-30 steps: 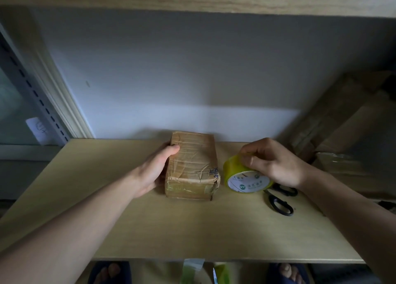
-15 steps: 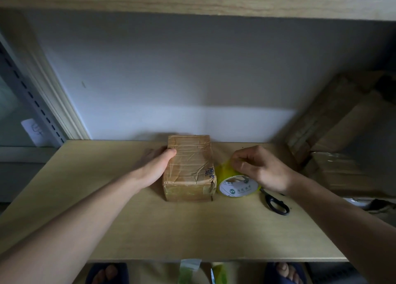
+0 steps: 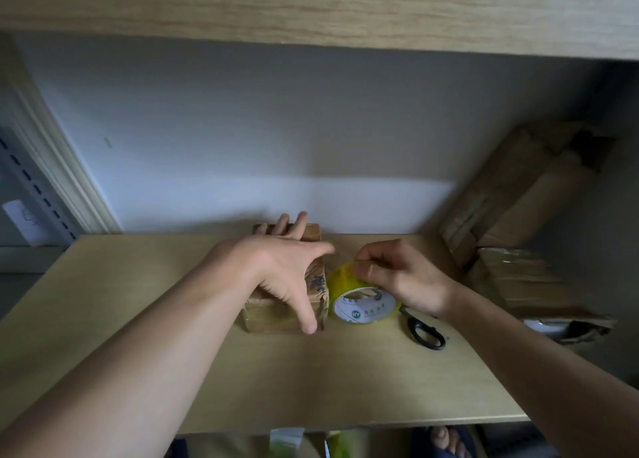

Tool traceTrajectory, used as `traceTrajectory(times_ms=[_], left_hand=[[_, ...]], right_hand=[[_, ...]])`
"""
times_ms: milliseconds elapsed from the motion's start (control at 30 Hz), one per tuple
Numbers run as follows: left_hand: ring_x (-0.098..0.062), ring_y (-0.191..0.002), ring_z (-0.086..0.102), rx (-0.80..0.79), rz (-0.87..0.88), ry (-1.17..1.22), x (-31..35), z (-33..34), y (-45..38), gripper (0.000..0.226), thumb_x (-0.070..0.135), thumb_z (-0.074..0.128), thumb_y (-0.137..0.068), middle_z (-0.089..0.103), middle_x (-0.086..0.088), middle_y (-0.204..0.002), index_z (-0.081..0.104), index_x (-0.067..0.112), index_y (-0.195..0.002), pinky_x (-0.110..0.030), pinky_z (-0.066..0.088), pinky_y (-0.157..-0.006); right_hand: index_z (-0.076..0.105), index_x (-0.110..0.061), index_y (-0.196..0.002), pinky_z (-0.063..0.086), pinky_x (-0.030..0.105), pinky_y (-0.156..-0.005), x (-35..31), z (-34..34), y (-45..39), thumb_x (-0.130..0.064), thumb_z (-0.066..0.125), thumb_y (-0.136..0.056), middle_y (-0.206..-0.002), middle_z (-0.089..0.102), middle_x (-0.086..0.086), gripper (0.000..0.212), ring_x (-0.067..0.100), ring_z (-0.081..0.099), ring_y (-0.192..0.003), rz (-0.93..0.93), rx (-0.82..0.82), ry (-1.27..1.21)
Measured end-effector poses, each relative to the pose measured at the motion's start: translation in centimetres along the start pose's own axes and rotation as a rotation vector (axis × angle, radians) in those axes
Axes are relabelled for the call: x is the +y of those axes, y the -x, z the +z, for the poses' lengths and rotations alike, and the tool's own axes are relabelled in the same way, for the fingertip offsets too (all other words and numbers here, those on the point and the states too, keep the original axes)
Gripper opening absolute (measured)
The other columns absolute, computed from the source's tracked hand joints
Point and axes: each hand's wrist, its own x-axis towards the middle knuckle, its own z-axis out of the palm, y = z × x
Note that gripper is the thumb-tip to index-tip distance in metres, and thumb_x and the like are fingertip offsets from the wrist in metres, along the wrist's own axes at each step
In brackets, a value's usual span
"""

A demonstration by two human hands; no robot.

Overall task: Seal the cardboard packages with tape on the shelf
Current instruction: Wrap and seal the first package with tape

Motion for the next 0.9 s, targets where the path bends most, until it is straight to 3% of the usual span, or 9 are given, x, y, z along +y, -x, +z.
traceTrajectory(times_ms=[67,133,200,367,467,567,633,767,900], left_hand=[[-0.035,-0.156,0.004,0.063,-0.002,-0.012,0.1,-0.3,-0.3,0.118,0.060,0.088,-0.055,-0.001,-0.011,-0.169,0.019,0.055,-0.151,-0.049,0.019,-0.124],[-0.030,-0.136,0.035,0.162,0.028,0.009,0.1,-0.3,-0.3,0.103,0.060,0.086,-0.053,0.033,-0.004,-0.143,0.034,0.052,-0.142,-0.044,0.040,-0.110],[-0.024,-0.123,0.042,0.235,0.067,0.070,-0.2,0.2,-0.1,0.094,0.064,0.083,-0.049,0.039,0.004,-0.127,0.042,0.051,-0.132,-0.043,0.045,-0.101],[-0.014,-0.124,0.044,0.463,0.228,0.352,-1.4,1.0,0.6,0.089,0.062,0.087,-0.051,0.044,0.008,-0.127,0.050,0.043,-0.130,-0.034,0.043,-0.108],[-0.008,-0.128,0.046,0.609,0.355,0.581,-1.7,1.8,1.0,0.085,0.050,0.093,-0.058,0.049,0.015,-0.129,0.050,0.043,-0.131,-0.029,0.042,-0.111],[-0.017,-0.127,0.048,0.654,0.465,0.616,-1.7,3.7,1.0,0.087,0.045,0.092,-0.057,0.040,0.041,-0.124,0.043,0.050,-0.128,-0.033,0.043,-0.110],[-0.018,-0.127,0.048,0.639,0.479,0.595,-2.1,5.0,1.0,0.090,0.040,0.092,-0.057,0.033,0.051,-0.120,0.038,0.058,-0.127,-0.035,0.044,-0.110],[-0.009,-0.140,0.039,0.637,0.453,0.635,-3.2,6.5,0.8,0.093,0.047,0.085,-0.056,0.029,0.030,-0.140,0.031,0.071,-0.128,-0.030,0.039,-0.117],[-0.005,-0.144,0.032,0.664,0.403,0.634,-3.3,7.3,0.8,0.090,0.051,0.082,-0.055,0.037,0.007,-0.143,0.040,0.056,-0.134,-0.027,0.037,-0.117]], right_hand=[[0.071,-0.017,-0.079,0.045,0.026,-0.066,0.4,0.0,0.0,-0.039,0.064,-0.086,-0.072,0.066,-0.003,0.025,0.007,0.058,-0.069,0.019,0.008,0.008],[0.070,-0.014,-0.078,0.044,0.031,-0.067,0.9,-0.1,0.0,-0.044,0.063,-0.085,-0.071,0.064,0.002,0.032,0.010,0.057,-0.068,0.042,0.009,0.024],[0.071,-0.009,-0.081,0.045,0.034,-0.069,0.9,-0.4,0.2,-0.047,0.065,-0.083,-0.072,0.065,0.009,0.038,0.013,0.058,-0.068,0.056,0.032,-0.003],[0.066,0.000,-0.078,0.046,0.024,-0.069,-3.0,-1.4,0.4,-0.041,0.068,-0.084,-0.072,0.063,0.001,0.041,0.008,0.060,-0.072,-0.173,0.375,-0.200],[0.061,-0.005,-0.065,0.046,0.035,-0.072,-5.8,-1.7,0.3,-0.046,0.063,-0.087,-0.064,0.057,0.004,0.047,0.021,0.056,-0.070,-0.271,0.570,-0.363],[0.060,-0.007,-0.055,0.044,0.041,-0.070,-7.5,-0.6,0.5,-0.041,0.069,-0.090,-0.054,0.051,0.006,0.050,0.028,0.051,-0.066,-0.201,0.469,-0.451],[0.047,-0.005,-0.051,0.037,0.041,-0.062,-7.9,0.2,0.4,-0.037,0.061,-0.094,-0.053,0.038,0.009,0.056,0.025,0.041,-0.056,-0.185,0.374,-0.393],[0.033,-0.016,-0.054,0.025,0.037,-0.056,-8.2,0.5,0.0,-0.028,0.051,-0.099,-0.054,0.029,-0.003,0.049,0.019,0.027,-0.050,-0.216,0.305,-0.255],[0.035,-0.005,-0.060,0.026,0.036,-0.055,-8.9,0.4,0.3,-0.032,0.049,-0.100,-0.056,0.028,0.007,0.050,0.021,0.030,-0.052,-0.270,0.303,0.006]])
